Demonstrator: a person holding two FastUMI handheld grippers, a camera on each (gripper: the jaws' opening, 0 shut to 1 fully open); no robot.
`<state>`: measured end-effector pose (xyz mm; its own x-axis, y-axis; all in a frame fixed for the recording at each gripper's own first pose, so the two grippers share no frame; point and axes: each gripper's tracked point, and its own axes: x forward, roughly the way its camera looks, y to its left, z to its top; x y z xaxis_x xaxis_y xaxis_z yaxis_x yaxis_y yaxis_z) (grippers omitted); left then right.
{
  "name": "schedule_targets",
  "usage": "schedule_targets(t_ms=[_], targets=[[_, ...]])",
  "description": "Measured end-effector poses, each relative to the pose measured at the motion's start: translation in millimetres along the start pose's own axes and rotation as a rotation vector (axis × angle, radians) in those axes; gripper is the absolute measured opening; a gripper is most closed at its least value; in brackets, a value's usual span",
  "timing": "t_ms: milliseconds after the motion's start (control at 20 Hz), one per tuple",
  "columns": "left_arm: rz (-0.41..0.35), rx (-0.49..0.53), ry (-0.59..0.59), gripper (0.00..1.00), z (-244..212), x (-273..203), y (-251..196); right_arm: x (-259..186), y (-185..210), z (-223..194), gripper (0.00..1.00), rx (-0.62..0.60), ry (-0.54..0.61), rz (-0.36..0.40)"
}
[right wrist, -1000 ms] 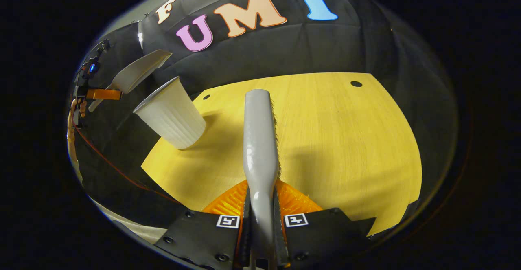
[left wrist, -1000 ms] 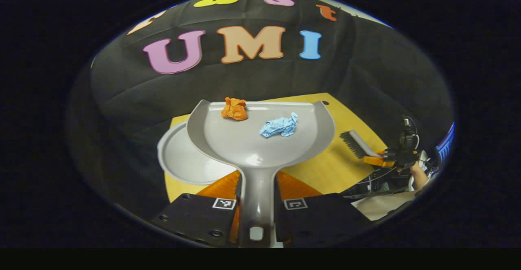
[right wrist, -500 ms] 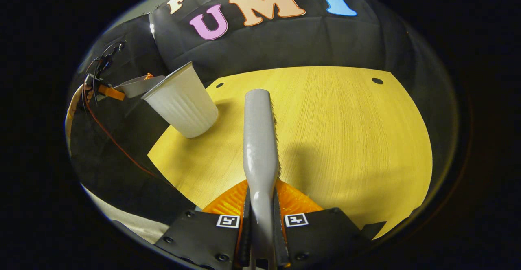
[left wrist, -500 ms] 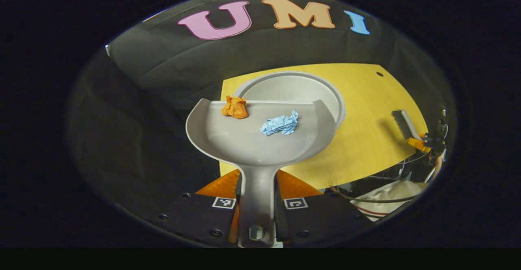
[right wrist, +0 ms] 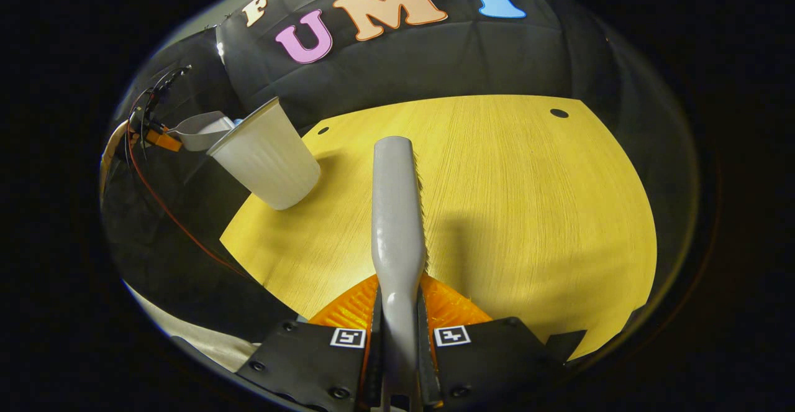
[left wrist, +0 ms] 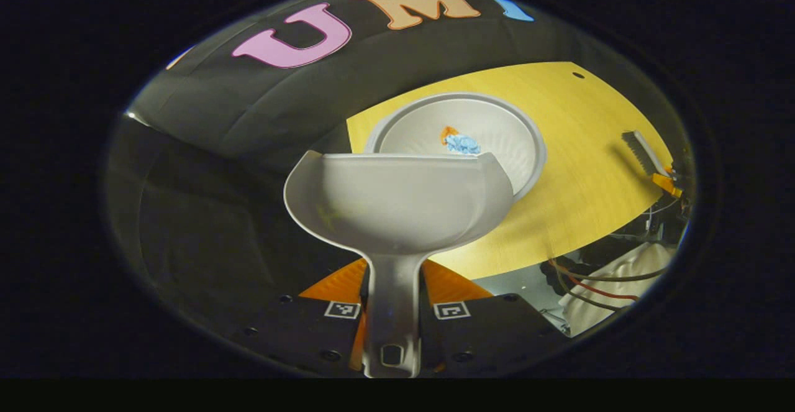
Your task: Pick up the small broom and dustpan from the desktop, sweep the trash into the dustpan with the broom, and then empty the trash into the garbage bin.
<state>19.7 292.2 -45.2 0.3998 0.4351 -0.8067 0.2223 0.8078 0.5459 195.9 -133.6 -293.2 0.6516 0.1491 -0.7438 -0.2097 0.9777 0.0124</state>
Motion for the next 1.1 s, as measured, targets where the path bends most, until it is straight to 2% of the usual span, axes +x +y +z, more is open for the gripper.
schedule_targets(t_ms=[150, 250, 450, 500, 550, 650, 750, 950, 1100], targets=[[-0.011, -0.028, 0.005, 0.29, -2, -3, 0, 0, 0, -1, 0.26, 0.004, -0.003, -0.008], [-0.021, -0.070, -0.031, 0.29, 1, -3, -2, 0, 0, 3, 0.25, 0.010, -0.010, -0.012], [-0.116, -0.298, -0.191, 0.29, 16, -7, -15, 0, -2, 6, 0.25, 0.006, -0.026, -0.017], [-0.139, -0.349, -0.241, 0.29, 20, -9, -16, 0, -1, 6, 0.22, 0.005, -0.024, -0.016], [-0.166, -0.393, -0.285, 0.28, 27, -13, -18, 0, -2, 6, 0.25, 0.005, -0.027, -0.018], [-0.218, -0.441, -0.371, 0.29, 46, -24, -23, 0, -2, 6, 0.26, 0.003, -0.028, -0.022], [-0.247, -0.455, -0.438, 0.29, 72, -40, -48, 0, -2, 7, 0.26, 0.003, -0.045, -0.020], [-0.287, -0.400, -0.519, 0.29, 126, -57, -108, -3, -1, 11, 0.26, 0.030, -0.084, -0.022], [-0.392, -0.370, -0.551, 0.29, 155, -65, -171, -6, 0, 14, 0.26, 0.049, -0.093, -0.029]])
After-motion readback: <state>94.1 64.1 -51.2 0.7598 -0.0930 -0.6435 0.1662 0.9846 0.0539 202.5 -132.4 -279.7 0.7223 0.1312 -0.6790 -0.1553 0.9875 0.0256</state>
